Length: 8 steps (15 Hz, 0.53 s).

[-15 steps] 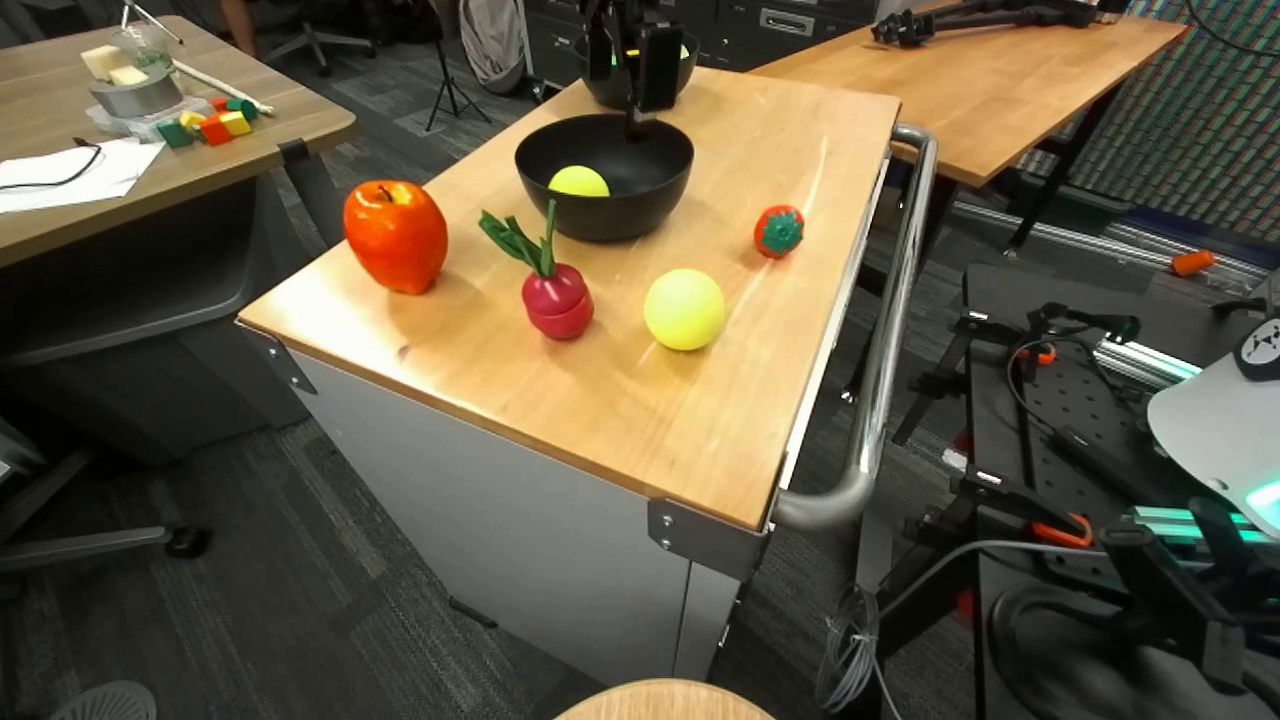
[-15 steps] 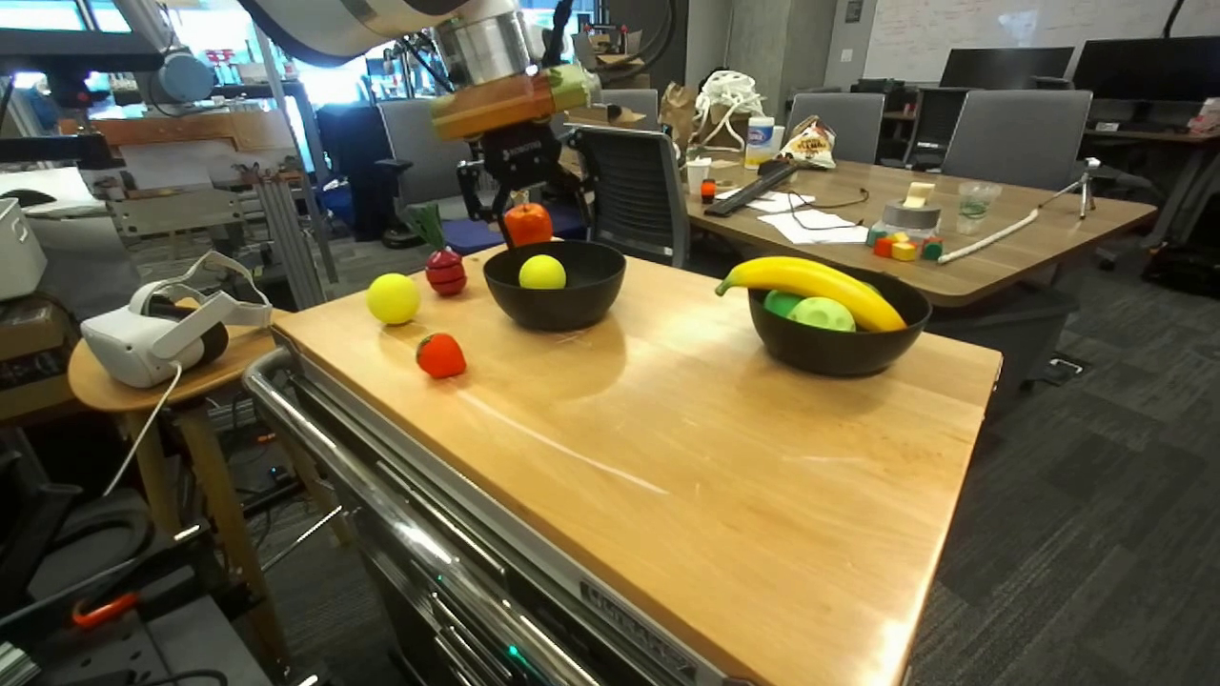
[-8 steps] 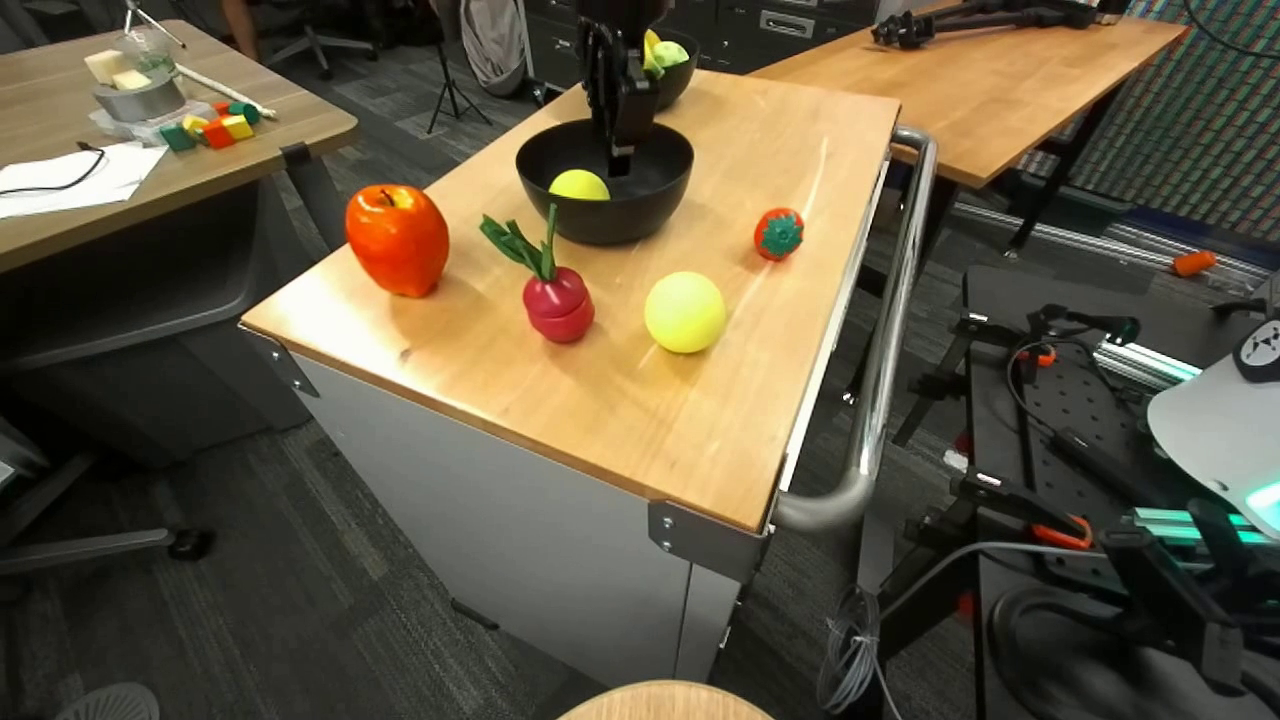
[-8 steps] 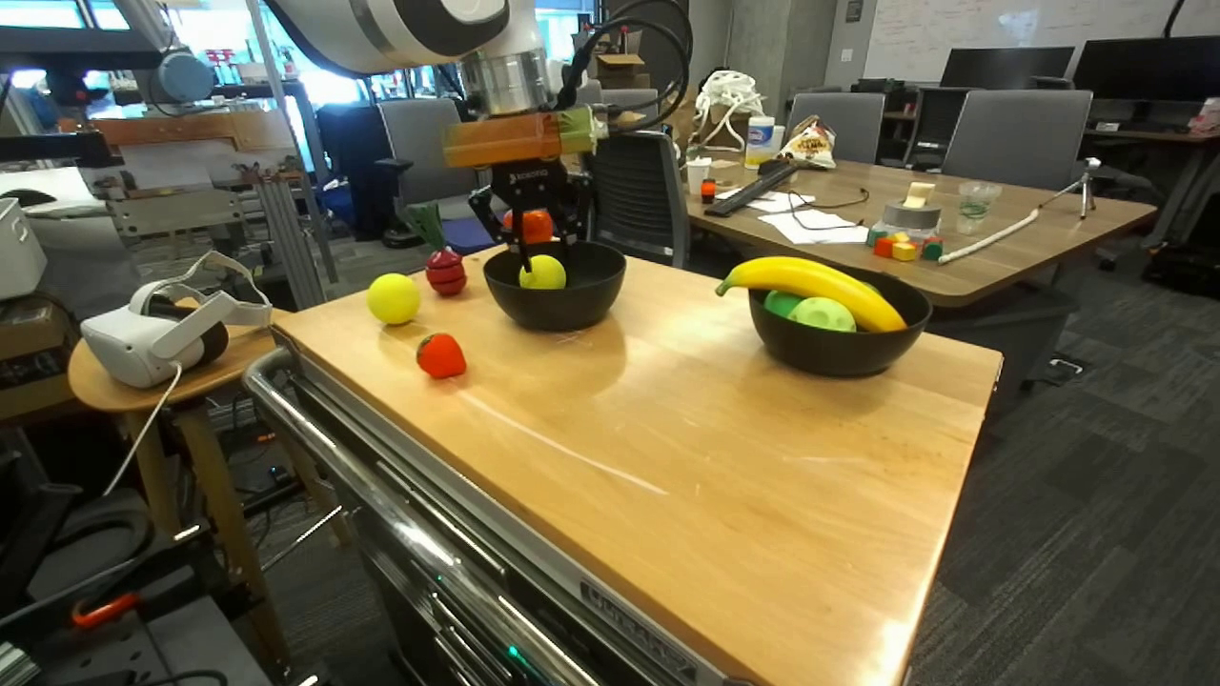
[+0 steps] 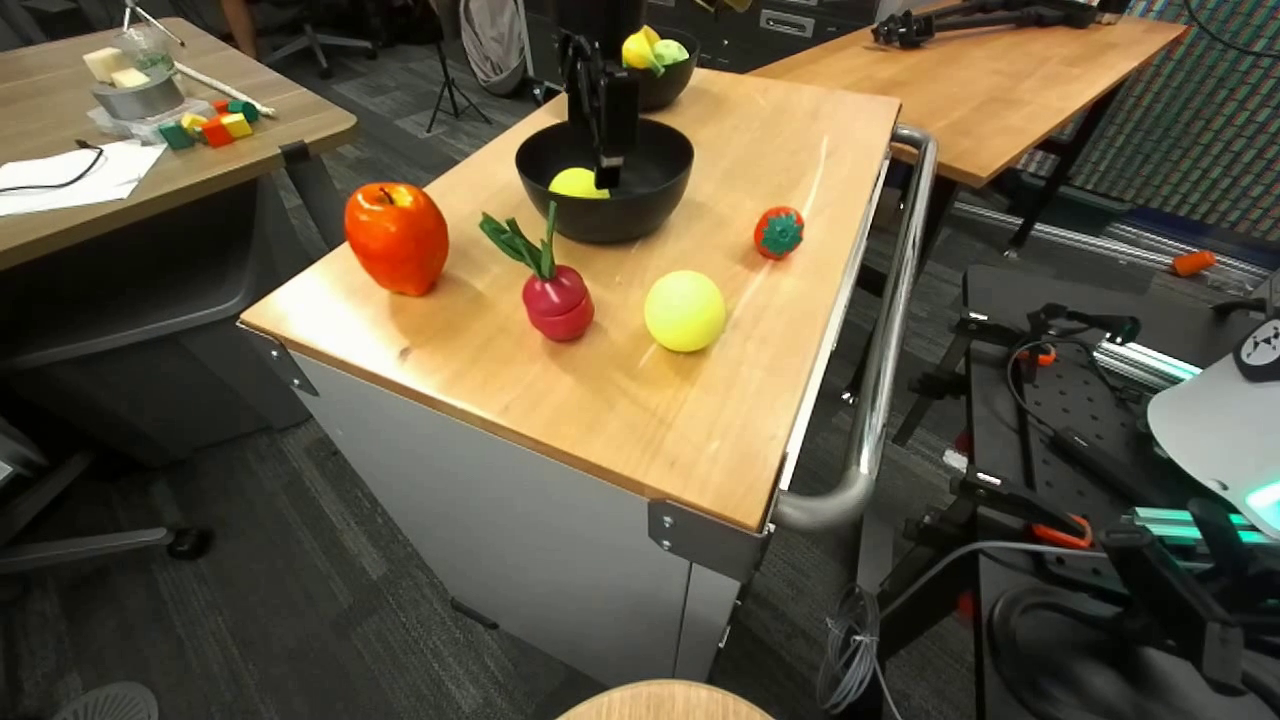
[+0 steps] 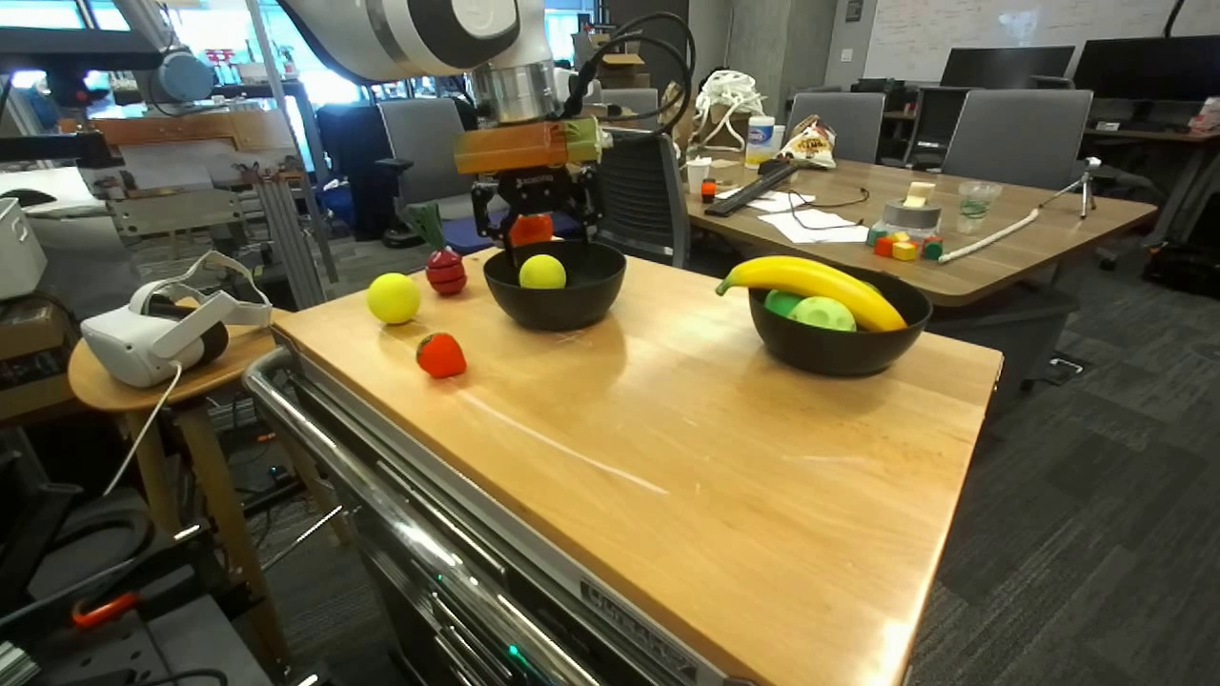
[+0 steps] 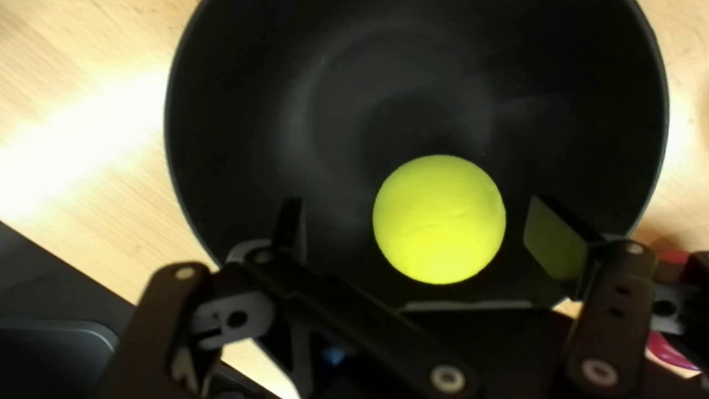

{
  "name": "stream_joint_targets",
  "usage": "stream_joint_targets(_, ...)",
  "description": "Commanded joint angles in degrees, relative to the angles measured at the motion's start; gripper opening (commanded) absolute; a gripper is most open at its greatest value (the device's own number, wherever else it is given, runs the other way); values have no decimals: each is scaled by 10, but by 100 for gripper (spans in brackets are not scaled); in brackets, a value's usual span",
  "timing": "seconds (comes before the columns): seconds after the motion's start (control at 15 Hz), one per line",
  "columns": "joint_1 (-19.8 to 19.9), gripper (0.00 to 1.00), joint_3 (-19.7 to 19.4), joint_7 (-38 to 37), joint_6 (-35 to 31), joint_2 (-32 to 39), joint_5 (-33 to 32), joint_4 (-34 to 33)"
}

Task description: Remove the fruits from the bowls

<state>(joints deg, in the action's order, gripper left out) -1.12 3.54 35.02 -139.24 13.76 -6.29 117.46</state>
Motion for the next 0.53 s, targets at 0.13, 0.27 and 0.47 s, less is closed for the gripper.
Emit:
stream_joint_targets(0.13,6,91,11,7,20,43,1,-55)
stream_joint_targets(0.27,6,83,11,2,29,58,-1,-66)
stream_joint_targets(0.47,7,56,12,-1,39,71,-1,-73)
